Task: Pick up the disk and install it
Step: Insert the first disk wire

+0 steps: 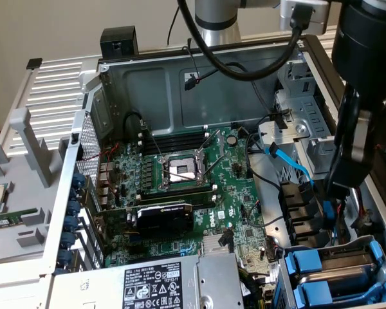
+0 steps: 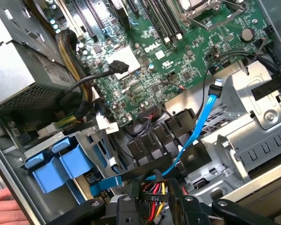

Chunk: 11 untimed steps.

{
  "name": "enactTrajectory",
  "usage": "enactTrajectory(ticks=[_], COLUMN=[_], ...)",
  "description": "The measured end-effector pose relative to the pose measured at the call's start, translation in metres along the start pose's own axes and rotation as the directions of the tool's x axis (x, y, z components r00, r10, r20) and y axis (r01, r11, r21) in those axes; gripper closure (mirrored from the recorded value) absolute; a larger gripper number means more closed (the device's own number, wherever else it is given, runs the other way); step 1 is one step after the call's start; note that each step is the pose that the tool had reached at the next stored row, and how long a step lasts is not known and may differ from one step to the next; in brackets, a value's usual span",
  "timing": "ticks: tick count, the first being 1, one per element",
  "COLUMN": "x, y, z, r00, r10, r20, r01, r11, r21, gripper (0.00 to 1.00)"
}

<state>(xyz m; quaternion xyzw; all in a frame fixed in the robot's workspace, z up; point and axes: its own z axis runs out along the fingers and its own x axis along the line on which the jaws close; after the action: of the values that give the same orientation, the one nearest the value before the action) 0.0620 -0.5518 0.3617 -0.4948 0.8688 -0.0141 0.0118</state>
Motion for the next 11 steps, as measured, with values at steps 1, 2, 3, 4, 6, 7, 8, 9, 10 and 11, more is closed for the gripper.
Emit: enactTrajectory(ticks=[1, 2, 3, 4, 6, 7, 8, 9, 10, 11], x=[0.0, 0.0001, 0.0001, 0.0002, 0.0002, 0.0001, 0.0, 0.0, 0.0001, 0.0001], y=[0.0001, 0.0001, 0.0001, 0.0001, 0.0002, 0.0003, 0.0003, 0.0004, 0.0005, 0.0005], z=[-0.0008, -0.0013, -0.0016, -0.0019, -0.0024, -0.0027, -0.0033, -0.0038, -0.004, -0.004], r00=[1.0, 1.0, 0.9999, 0.9998, 0.9996, 0.9995, 0.9995, 0.9994, 0.9993, 0.9992], r10=[0.0, 0.001, 0.001, 0.002, 0.003, 0.003, 0.004, 0.004, 0.004, 0.004], r20=[-0.0036, -0.0077, -0.013, -0.0182, -0.0277, -0.0305, -0.0327, -0.0349, -0.0371, -0.0393], r01=[0.0, -0.001, -0.001, -0.001, -0.002, -0.002, -0.002, -0.002, -0.002, -0.002], r11=[1.0, 0.9999, 0.9999, 0.9998, 0.9994, 0.9991, 0.9988, 0.9985, 0.9982, 0.9979], r21=[0.0045, 0.0103, 0.0161, 0.022, 0.036, 0.0424, 0.0486, 0.0541, 0.0596, 0.0641], gripper=[0.65, 0.65, 0.65, 0.65, 0.65, 0.65, 0.65, 0.65, 0.65, 0.65])
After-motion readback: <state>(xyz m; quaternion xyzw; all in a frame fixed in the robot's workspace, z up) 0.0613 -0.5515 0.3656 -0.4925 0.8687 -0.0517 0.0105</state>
